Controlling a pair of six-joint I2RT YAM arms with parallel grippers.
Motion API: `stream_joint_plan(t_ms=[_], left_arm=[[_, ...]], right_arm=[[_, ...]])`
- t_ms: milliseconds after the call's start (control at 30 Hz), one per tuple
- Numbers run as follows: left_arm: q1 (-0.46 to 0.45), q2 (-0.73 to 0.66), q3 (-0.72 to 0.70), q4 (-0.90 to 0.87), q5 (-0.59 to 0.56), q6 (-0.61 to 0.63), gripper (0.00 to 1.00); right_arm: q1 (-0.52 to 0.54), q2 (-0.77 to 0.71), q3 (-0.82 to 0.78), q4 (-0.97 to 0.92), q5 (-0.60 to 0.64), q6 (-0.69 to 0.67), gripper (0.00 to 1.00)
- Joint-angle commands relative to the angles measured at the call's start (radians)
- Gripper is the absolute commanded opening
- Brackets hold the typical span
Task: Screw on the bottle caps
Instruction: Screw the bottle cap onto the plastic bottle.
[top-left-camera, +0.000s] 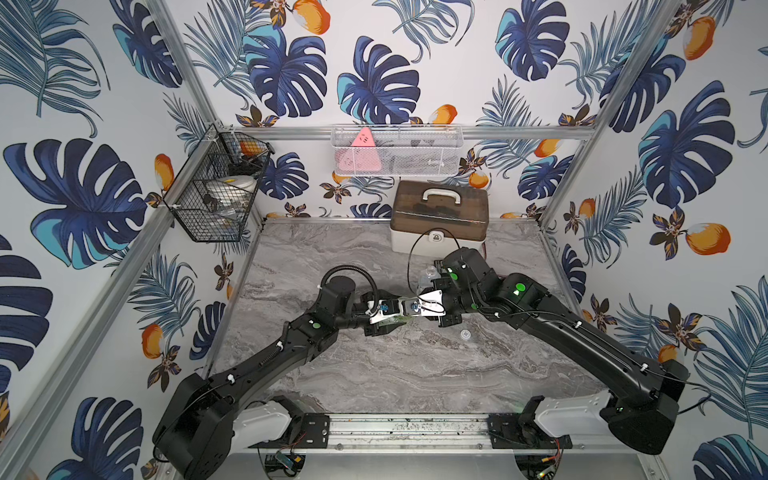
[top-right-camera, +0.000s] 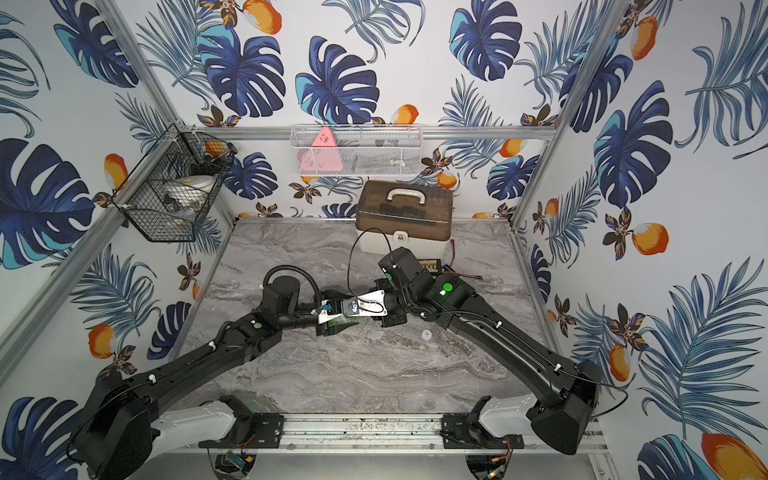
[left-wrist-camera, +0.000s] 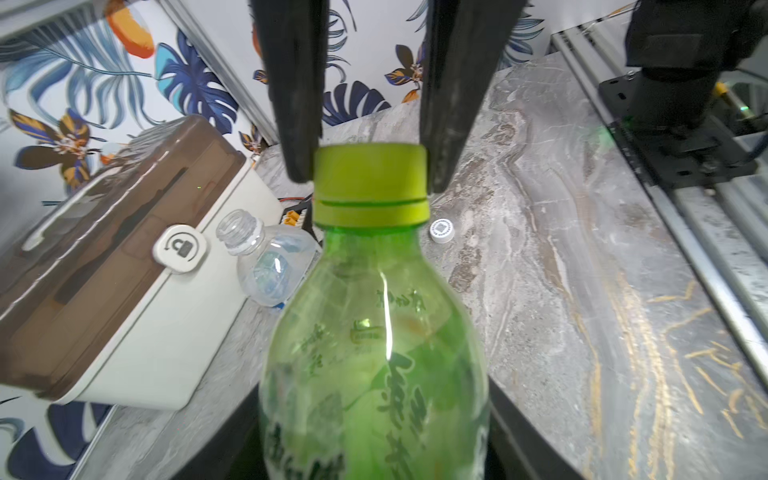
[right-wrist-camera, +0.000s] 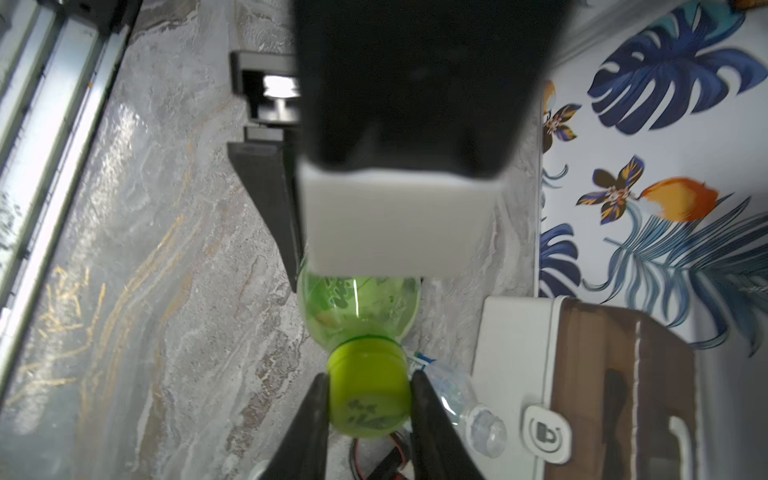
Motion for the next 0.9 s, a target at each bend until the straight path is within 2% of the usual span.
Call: stream_joint_plan(t_ms=[0, 67, 167, 233, 300, 400, 500, 567, 667, 733, 867], left_arm=[[-0.088, -0.023, -0.050, 0.386, -0.184, 0.026, 0.56], [-0.133, -0.014, -0.077, 0.474, -0.295, 0.059, 0.55], [-0.163, -0.001, -0.117, 0.592, -0.379, 0.106, 0.54], [-0.191, 0.006, -0.122, 0.615, -0.437, 0.155, 0.54], [-0.214, 0.020, -0.129, 0.644, -0.485, 0.202, 0.54], [-0.234, 0.031, -0.147, 0.685, -0.535, 0.246, 0.54], [-0.246, 0.037, -0.168, 0.713, -0.578, 0.270, 0.53], [-0.245, 0.032, -0.176, 0.691, -0.589, 0.270, 0.53], [-0.245, 0.018, -0.187, 0.651, -0.598, 0.242, 0.53], [-0.244, -0.001, -0.188, 0.594, -0.594, 0.184, 0.53], [-0.217, -0.014, -0.180, 0.501, -0.527, 0.026, 0.53]], right_arm=[[0.002, 0.029, 0.003, 0.032, -0.116, 0.394, 0.24], [-0.003, 0.033, -0.017, 0.097, -0.130, 0.630, 0.22], [-0.049, 0.014, -0.059, 0.219, -0.088, 1.034, 0.09], [-0.076, 0.005, -0.063, 0.231, -0.054, 1.263, 0.12], [-0.093, 0.015, -0.030, 0.157, 0.021, 1.494, 0.15], [-0.140, 0.038, 0.005, 0.043, 0.006, 1.759, 0.17], [-0.186, 0.007, -0.045, 0.099, -0.087, 1.919, 0.19], [-0.190, -0.017, -0.056, 0.149, -0.096, 1.914, 0.23], [-0.190, -0.032, -0.021, 0.161, -0.084, 1.724, 0.38], [-0.192, -0.063, -0.021, 0.208, -0.110, 1.524, 0.51], [-0.194, -0.136, -0.052, 0.257, -0.133, 1.205, 0.62]])
